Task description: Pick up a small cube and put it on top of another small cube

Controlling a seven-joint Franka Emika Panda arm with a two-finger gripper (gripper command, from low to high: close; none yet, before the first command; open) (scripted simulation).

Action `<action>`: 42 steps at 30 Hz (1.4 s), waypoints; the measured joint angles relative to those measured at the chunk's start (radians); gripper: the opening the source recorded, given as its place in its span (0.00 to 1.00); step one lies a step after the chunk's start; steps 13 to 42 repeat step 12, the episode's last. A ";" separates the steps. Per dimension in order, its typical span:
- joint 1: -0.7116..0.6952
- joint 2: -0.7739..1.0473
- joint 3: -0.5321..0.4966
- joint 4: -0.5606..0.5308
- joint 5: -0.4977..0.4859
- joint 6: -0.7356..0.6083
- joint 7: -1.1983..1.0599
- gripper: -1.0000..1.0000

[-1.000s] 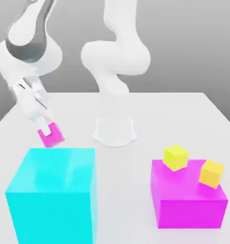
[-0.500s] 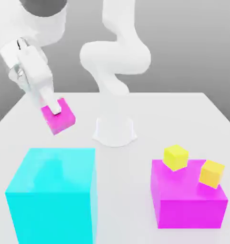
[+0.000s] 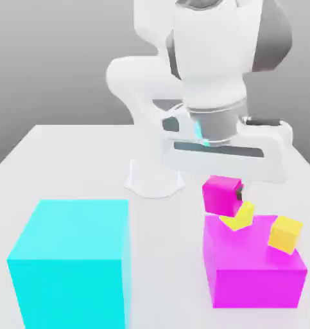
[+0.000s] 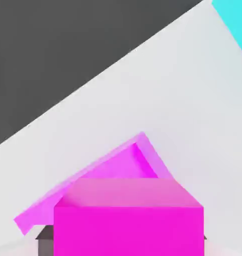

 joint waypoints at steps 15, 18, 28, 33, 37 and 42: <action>0.075 0.160 0.161 0.005 -0.202 0.142 0.209 1.00; 0.075 0.160 0.161 0.005 -0.202 0.142 0.209 1.00; 0.075 0.160 0.161 0.005 -0.202 0.142 0.209 1.00; 0.075 0.160 0.161 0.005 -0.202 0.142 0.209 1.00; 0.075 0.160 0.161 0.005 -0.202 0.142 0.209 1.00; 0.075 0.160 0.161 0.005 -0.202 0.142 0.209 1.00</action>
